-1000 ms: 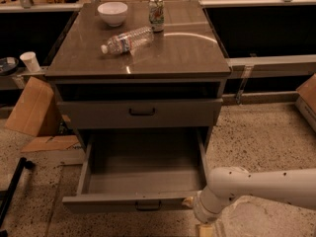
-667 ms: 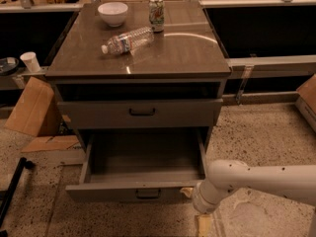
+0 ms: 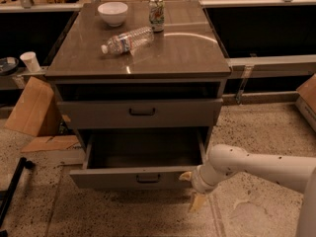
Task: Close middle drawer
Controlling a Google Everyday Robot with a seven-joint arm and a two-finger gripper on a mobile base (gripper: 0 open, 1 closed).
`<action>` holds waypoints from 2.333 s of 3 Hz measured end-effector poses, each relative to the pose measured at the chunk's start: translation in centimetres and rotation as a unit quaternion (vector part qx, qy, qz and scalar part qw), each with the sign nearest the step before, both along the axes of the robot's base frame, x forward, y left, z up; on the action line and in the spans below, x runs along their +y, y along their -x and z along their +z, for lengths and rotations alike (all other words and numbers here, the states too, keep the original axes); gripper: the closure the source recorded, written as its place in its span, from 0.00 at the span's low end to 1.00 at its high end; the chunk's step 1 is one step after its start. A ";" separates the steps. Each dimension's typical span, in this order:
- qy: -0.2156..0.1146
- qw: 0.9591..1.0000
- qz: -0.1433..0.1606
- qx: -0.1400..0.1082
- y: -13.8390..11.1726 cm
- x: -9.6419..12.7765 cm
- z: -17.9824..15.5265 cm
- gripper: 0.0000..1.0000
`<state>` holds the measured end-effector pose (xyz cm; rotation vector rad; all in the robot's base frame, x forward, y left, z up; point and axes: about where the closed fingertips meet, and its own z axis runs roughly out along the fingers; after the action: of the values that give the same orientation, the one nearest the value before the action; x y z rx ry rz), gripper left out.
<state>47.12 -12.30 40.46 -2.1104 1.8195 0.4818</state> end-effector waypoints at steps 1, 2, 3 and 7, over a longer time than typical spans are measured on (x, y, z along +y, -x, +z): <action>-0.005 1.000 -0.011 -0.015 -2.0 -0.3 0.1 0.49; -0.004 0.999 -0.030 -0.025 -4.8 -0.9 -0.4 0.80; 0.000 0.999 -0.039 -0.030 -6.4 -1.0 -0.5 1.00; 0.008 0.997 -0.070 -0.030 -11.8 -1.4 -1.5 0.73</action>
Offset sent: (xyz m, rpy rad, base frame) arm 0.0685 -0.0167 -0.0059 0.0152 -0.0666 -0.0911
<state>58.93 -13.72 38.92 -1.9689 1.9259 0.3677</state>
